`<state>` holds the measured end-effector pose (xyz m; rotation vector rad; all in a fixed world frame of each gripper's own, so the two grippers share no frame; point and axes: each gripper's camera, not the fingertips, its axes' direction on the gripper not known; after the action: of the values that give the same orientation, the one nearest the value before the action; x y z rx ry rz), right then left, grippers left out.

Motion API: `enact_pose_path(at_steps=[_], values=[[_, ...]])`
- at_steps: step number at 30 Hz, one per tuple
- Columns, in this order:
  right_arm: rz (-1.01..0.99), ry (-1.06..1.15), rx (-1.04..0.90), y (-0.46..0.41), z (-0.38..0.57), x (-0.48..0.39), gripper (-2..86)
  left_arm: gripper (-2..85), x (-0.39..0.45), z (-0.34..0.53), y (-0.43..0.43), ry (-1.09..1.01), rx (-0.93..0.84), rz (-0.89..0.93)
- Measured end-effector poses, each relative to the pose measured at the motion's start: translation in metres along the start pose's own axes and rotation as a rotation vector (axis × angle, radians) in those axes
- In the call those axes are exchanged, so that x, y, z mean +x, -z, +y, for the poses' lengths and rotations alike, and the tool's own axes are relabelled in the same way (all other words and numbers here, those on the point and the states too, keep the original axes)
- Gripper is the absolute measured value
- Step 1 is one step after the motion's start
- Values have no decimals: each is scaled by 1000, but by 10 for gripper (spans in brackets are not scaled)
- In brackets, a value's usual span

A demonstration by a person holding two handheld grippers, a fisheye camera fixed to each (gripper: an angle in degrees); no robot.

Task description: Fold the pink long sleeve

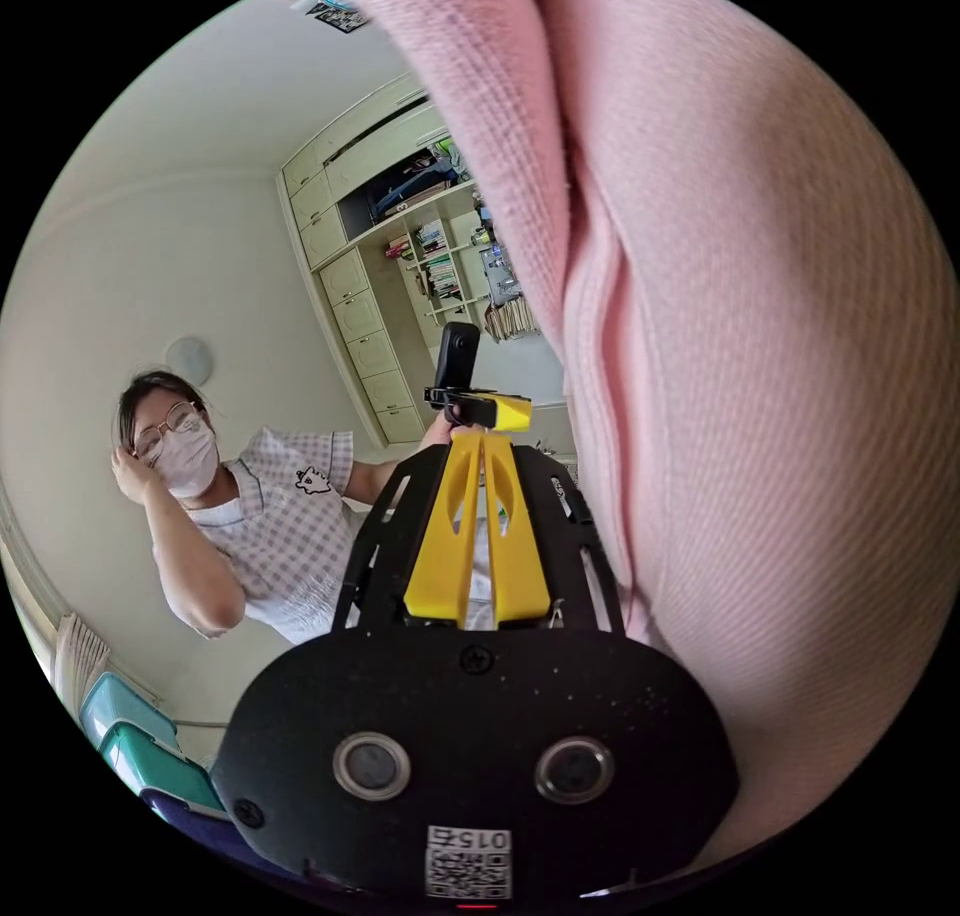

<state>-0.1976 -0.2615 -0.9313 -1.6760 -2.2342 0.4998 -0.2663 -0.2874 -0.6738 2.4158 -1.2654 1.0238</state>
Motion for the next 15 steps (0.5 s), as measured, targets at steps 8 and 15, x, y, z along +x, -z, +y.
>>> enact_pose_path(at_steps=[8,15], values=[[2,0,0,26,8,-8,-6,-8,3,4,8,-5,14,-35],[4,0,0,59,17,-22,-5,7,35,18,7,-185,-4,-275]])
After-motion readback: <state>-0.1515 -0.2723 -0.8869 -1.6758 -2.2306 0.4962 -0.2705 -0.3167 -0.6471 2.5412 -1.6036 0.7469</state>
